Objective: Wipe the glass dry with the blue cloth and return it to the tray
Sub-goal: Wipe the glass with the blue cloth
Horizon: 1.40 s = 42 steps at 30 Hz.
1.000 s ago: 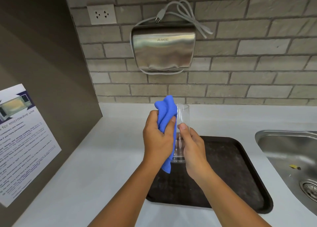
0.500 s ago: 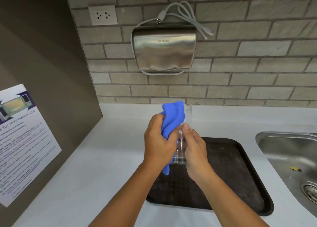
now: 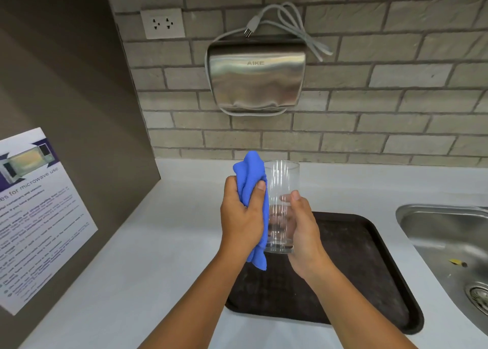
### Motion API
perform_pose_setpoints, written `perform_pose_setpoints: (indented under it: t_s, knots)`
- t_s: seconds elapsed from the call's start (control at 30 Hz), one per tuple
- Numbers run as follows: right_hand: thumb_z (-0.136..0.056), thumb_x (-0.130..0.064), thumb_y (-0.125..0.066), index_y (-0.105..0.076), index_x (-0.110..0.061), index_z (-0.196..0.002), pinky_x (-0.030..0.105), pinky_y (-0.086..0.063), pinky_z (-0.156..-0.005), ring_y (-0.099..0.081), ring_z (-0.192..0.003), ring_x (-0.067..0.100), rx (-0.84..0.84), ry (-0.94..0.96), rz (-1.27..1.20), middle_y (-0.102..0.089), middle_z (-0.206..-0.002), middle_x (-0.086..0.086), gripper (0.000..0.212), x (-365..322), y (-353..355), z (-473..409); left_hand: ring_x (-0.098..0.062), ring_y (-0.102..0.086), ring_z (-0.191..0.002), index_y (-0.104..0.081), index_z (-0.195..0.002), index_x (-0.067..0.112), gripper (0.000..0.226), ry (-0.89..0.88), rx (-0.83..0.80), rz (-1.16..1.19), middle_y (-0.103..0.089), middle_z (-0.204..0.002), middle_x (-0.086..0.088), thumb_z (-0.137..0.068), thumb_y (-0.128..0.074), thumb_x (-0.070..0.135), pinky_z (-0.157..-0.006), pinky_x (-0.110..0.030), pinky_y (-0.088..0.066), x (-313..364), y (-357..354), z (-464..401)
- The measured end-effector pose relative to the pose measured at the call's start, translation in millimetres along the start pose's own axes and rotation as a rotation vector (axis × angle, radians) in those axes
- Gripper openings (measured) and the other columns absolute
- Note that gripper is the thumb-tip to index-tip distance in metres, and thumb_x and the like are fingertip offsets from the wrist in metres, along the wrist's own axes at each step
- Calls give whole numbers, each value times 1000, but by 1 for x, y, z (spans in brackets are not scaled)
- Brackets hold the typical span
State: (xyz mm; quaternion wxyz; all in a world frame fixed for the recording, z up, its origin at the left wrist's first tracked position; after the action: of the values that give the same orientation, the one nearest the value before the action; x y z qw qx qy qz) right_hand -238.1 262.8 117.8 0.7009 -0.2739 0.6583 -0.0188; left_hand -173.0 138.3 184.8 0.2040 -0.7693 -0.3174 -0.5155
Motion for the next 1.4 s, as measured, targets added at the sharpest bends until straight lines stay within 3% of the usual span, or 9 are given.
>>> perform_pose_setpoints:
  t_s: [0.17, 0.37, 0.63, 0.77, 0.97, 1.03, 1.13, 1.2, 1.4]
  knots:
    - [-70, -71, -66, -69, -18, -111, 66, -47, -100, -62, -98, 38, -24, -52, 46, -64, -111, 24, 68, 2, 3, -2, -5, -45, -58, -48, -90, 5, 22, -44, 34, -18, -47, -70, 5, -94, -61, 22, -55, -12, -42, 7, 1, 8]
    - [-59, -61, -82, -60, -17, -124, 53, -54, -94, -71, -104, 32, -72, -14, 73, -73, -113, 11, 81, 2, 3, 0, -5, -50, -61, -51, -89, 13, 16, -116, -58, -22, -54, -74, 5, -93, -63, 23, -57, -20, -47, 21, -13, 13]
    - [-64, -43, -84, -76, -25, -98, 51, -56, -81, -67, -81, 29, -109, 4, -5, -72, -93, 12, 39, -1, 0, 0, -12, -64, -73, -55, -97, 33, 7, 330, -115, 163, -65, -92, 1, -99, -49, 35, -68, -31, -58, -32, -16, -2]
    - [-67, -36, -82, -64, -12, -120, 53, -57, -86, -67, -81, 30, 45, 17, 11, -73, -92, 9, 60, -1, 12, 0, -6, -63, -81, -51, -111, 36, 14, 214, -97, 160, -63, -98, 6, -100, -43, 39, -76, -27, -54, -24, -11, -1]
    - [-81, -48, -66, -67, -16, -101, 38, -60, -77, -74, -81, 20, 15, 27, 102, -75, -95, 6, 38, -5, 0, 5, -4, -45, -60, -48, -75, 23, 26, -33, -11, -39, -45, -76, 1, -99, -49, 33, -61, -15, -41, -3, 1, 5]
    - [-75, -55, -66, -66, -14, -104, 29, -58, -66, -73, -73, 14, -1, 53, 134, -74, -88, 2, 50, -9, -5, 7, -3, -45, -62, -43, -69, 29, 31, -149, 11, -71, -41, -77, 3, -97, -55, 24, -61, -13, -40, 13, 1, 11]
    - [-60, -61, -71, -63, -13, -118, 31, -58, -65, -72, -73, 14, 18, 76, 133, -75, -87, 2, 76, -14, -5, 8, 0, -57, -75, -54, -90, 34, 14, -192, -62, -8, -55, -87, 8, -94, -61, 22, -69, -16, -45, 26, -5, 15]
    - [-61, -58, -71, -62, -14, -118, 39, -60, -74, -72, -76, 14, 48, 82, 89, -76, -85, -2, 73, -16, 0, 7, 4, -61, -99, -52, -122, 33, 31, -191, -145, 23, -60, -112, 15, -93, -62, 29, -82, -16, -49, 29, -12, 16]
    - [-72, -51, -63, -65, -15, -105, 25, -55, -60, -69, -67, 7, -43, 95, 66, -74, -73, -11, 49, -25, -8, 10, 1, -54, -89, -62, -102, 21, 16, -281, -125, -92, -41, -100, 8, -90, -56, 30, -78, -9, -45, 35, -15, 17]
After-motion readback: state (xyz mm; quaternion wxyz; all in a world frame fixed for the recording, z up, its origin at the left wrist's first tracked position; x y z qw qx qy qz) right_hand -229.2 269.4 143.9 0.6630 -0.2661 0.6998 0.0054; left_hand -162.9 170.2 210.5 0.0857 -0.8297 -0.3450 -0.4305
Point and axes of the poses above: each hand's wrist, its own z-axis away from the middle knuckle, its own y-axis out of the back of the hand, x = y × z, the point moved 10 cm from there along -z, towards the middle knuckle
